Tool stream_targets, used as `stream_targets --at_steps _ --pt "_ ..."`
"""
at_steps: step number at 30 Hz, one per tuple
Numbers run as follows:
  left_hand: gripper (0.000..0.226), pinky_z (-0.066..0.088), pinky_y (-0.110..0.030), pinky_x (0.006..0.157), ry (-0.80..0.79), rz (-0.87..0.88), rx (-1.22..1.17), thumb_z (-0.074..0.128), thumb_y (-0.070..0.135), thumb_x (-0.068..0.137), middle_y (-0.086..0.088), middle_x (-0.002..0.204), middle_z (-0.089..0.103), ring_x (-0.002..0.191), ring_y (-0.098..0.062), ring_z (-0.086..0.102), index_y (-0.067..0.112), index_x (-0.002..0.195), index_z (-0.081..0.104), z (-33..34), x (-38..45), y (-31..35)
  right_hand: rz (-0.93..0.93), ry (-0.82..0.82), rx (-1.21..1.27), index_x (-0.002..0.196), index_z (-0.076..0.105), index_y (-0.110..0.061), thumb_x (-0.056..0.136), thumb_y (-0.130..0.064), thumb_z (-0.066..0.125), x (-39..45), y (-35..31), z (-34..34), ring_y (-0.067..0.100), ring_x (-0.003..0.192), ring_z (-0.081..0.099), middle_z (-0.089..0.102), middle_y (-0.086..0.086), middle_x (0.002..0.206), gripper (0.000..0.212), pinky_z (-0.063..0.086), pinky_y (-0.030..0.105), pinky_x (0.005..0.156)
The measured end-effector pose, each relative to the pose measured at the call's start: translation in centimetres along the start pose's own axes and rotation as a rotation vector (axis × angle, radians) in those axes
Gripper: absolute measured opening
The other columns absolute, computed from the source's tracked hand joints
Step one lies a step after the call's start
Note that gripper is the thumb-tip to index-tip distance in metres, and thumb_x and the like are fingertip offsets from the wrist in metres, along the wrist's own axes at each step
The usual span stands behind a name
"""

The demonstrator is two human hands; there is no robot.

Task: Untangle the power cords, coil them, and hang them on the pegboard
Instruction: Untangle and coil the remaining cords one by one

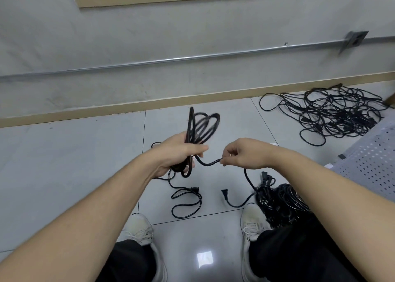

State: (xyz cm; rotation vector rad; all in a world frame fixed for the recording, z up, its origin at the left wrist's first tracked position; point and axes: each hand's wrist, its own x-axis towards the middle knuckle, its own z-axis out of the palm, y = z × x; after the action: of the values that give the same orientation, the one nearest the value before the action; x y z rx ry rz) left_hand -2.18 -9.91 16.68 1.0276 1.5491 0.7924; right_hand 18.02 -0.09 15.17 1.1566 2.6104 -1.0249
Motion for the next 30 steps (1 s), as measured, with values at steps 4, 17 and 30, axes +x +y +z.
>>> stream_targets --at_steps 4,17,30 --pt "0.014 0.050 -0.026 0.053 -0.221 0.072 0.394 0.067 0.011 0.097 0.006 0.084 0.058 0.059 -0.012 0.058 0.022 0.097 0.058 0.1 -0.4 -0.7 -0.001 0.068 0.000 0.073 0.066 -0.019 0.089 -0.041 0.072 0.6 0.6 0.1 0.013 0.058 0.042 0.050 -0.009 0.056 0.029 0.037 0.027 0.058" --pt "0.093 0.040 -0.034 0.070 -0.206 0.136 1.450 0.050 0.005 0.092 -0.003 0.130 0.058 0.084 -0.027 0.045 0.034 0.163 -0.002 2.3 -2.2 0.1 0.023 0.063 -0.213 0.087 0.073 -0.038 0.088 -0.049 0.072 0.9 1.2 -1.3 0.005 0.061 0.049 0.056 -0.016 0.062 0.011 0.035 0.026 0.058" --pt "0.039 0.033 -0.032 0.066 0.160 0.010 1.480 0.064 0.028 0.086 0.004 0.090 0.057 0.080 -0.024 0.051 0.020 0.120 0.046 3.7 0.2 -1.3 -0.015 0.264 -0.042 0.079 0.071 -0.031 0.082 -0.042 0.080 0.6 -3.4 0.0 0.008 0.068 0.056 0.065 -0.013 0.073 0.015 0.047 0.029 0.064"
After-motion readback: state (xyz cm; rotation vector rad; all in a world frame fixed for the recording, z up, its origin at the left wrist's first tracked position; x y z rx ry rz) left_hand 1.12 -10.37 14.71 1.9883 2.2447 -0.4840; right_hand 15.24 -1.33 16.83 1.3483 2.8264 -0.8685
